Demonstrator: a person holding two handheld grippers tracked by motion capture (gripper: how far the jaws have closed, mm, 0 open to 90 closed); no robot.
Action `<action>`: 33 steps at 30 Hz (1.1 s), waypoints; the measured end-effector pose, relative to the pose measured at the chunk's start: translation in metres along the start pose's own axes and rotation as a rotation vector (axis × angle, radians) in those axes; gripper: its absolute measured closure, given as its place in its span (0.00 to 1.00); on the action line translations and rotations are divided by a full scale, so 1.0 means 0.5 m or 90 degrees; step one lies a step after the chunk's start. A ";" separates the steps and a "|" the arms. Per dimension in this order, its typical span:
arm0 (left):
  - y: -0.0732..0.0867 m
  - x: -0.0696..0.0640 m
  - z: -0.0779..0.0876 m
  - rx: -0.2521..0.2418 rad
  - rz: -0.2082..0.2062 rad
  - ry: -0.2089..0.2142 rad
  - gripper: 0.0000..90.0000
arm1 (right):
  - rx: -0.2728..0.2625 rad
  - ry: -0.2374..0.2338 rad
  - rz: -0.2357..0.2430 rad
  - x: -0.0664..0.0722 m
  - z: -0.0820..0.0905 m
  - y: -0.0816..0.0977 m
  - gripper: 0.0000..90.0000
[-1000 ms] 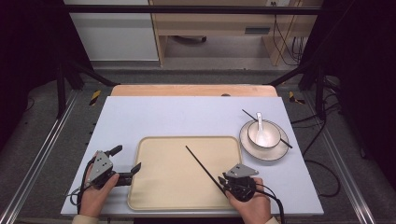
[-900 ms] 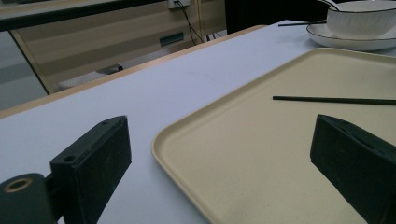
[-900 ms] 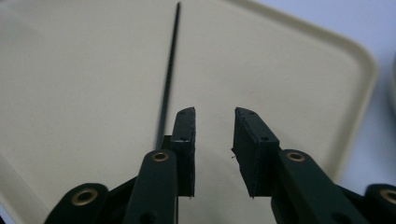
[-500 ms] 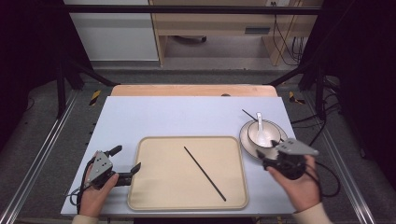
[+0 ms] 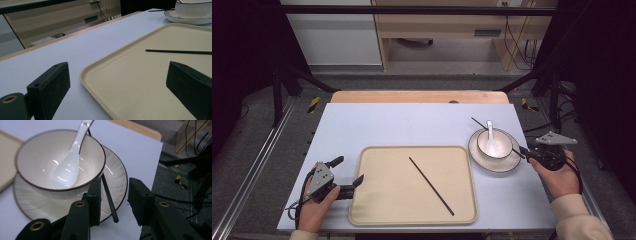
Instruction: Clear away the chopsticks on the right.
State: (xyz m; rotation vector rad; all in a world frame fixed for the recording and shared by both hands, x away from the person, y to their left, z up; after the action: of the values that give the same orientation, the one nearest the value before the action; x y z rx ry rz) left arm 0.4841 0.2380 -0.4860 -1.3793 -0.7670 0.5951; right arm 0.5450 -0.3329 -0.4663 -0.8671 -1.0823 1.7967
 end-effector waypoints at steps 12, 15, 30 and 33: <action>0.001 -0.004 -0.002 0.003 -0.003 0.007 0.06 | 0.054 -0.034 -0.021 -0.006 -0.062 0.041 0.77; 0.002 -0.004 -0.001 0.005 -0.005 0.007 0.06 | 0.062 -0.038 -0.022 -0.006 -0.069 0.047 0.77; 0.002 -0.003 0.000 0.008 -0.006 0.008 0.06 | 0.076 -0.055 -0.020 0.004 -0.076 0.057 0.95; 0.002 -0.002 0.001 0.007 -0.006 0.006 0.06 | 0.058 -0.027 -0.033 -0.006 -0.061 0.045 0.95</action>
State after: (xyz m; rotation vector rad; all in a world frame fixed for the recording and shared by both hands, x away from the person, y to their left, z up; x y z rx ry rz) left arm 0.4834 0.2376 -0.4872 -1.3665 -0.7609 0.5845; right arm 0.5657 -0.3318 -0.4981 -0.7442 -1.0323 1.8135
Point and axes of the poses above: each handheld gripper's, and its own axes: z roughly backward along the jaws, y roughly out of its underside, x roughly to its left, the point moved 8 cm from there along -z, roughly forward along the jaws, and after that the axes turned 15 degrees about -x, right-handed, at the moved point
